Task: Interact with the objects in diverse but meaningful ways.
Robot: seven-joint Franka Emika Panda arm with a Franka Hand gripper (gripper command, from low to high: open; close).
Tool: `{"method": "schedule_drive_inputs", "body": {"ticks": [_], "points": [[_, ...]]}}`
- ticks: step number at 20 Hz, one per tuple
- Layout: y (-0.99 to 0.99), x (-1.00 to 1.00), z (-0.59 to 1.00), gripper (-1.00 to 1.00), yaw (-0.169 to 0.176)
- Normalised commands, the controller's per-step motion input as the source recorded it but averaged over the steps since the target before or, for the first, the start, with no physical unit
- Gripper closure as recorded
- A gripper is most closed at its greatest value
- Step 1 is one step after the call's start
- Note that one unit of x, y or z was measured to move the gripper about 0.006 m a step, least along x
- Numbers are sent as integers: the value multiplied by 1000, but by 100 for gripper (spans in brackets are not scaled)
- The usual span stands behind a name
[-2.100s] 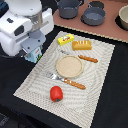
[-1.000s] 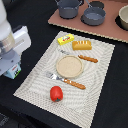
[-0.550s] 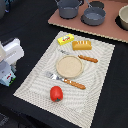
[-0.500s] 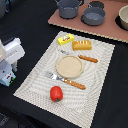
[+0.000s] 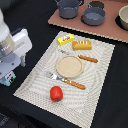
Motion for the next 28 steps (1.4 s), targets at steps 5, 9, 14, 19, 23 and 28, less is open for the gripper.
{"method": "schedule_drive_inputs", "body": {"ticks": [5,9,14,19,23,28], "points": [[-34,1000,481,-100,0],[-115,1000,328,-100,0],[-219,1000,148,-100,-9],[-335,970,-37,-100,-58],[-366,916,-129,-100,-89],[-189,866,-86,-100,-103]]}}
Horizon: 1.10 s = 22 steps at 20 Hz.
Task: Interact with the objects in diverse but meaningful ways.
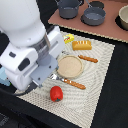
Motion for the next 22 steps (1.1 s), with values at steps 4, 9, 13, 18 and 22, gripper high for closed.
{"method": "schedule_drive_inputs", "body": {"ticks": [4,9,13,18,22], "points": [[-41,571,-32,-100,-87],[23,602,0,-100,-90],[0,444,-24,-100,-70],[-67,331,-108,-100,-54],[-162,316,-146,-100,-60]]}}
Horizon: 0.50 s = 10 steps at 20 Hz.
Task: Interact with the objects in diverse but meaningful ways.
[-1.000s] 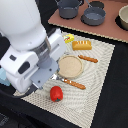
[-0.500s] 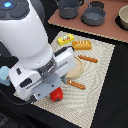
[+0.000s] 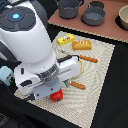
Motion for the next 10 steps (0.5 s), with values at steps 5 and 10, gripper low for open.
{"method": "schedule_drive_inputs", "body": {"ticks": [5,10], "points": [[-338,191,-179,-100,-81],[-289,390,-66,-100,-131]]}}
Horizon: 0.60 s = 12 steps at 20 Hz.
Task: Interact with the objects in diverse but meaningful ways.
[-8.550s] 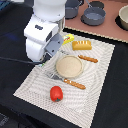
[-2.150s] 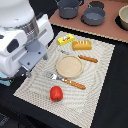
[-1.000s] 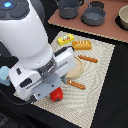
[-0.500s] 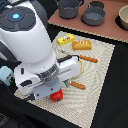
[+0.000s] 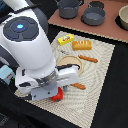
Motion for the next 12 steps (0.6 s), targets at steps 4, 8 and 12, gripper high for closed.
{"method": "schedule_drive_inputs", "body": {"ticks": [4,8,12], "points": [[-158,316,-156,100,-98],[-104,285,-185,100,-68],[-18,243,-147,100,-39]]}}
